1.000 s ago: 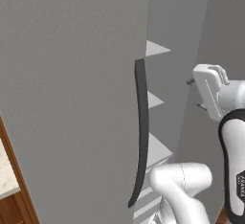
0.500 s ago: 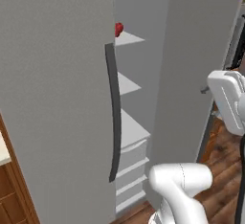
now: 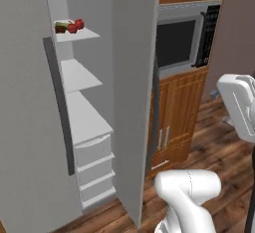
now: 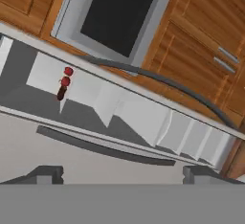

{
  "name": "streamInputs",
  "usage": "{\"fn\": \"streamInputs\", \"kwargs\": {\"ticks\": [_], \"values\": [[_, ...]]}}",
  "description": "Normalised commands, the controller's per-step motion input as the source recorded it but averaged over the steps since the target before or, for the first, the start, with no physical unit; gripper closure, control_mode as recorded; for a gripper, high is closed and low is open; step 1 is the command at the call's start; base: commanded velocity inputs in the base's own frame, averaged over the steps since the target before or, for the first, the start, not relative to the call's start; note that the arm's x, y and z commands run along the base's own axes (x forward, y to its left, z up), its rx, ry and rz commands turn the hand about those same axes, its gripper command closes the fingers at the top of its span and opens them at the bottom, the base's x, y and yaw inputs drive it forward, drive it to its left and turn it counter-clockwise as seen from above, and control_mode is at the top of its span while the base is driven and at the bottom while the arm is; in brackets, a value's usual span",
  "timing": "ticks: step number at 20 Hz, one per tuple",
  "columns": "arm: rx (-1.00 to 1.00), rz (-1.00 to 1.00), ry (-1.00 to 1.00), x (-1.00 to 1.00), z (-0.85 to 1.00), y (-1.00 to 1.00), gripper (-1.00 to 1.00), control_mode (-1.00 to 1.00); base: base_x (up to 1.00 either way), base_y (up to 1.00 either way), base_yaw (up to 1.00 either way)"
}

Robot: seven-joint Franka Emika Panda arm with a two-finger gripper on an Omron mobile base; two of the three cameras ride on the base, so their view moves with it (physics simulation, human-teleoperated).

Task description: Take the sweet potato and bell pepper from the second highest rack and move them to the highest rack where the cucumber and bell pepper are located, to maximize freezer space. Close the freezer door after rearranging.

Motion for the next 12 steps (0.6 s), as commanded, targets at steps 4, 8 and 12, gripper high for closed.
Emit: {"fn": "streamInputs", "kwargs": {"ticks": [4,8,12], "values": [[0.0,0.0,0.0,0.0,0.0,0.0,-1.0,1.0,0.15,-0.74,0.37],[0.0,0.0,0.0,0.0,0.0,0.0,-1.0,1.0,0.47,-0.4,0.54],[0.0,0.0,0.0,0.0,0.0,0.0,-1.0,1.0,0.42,-0.51,0.55]]}}
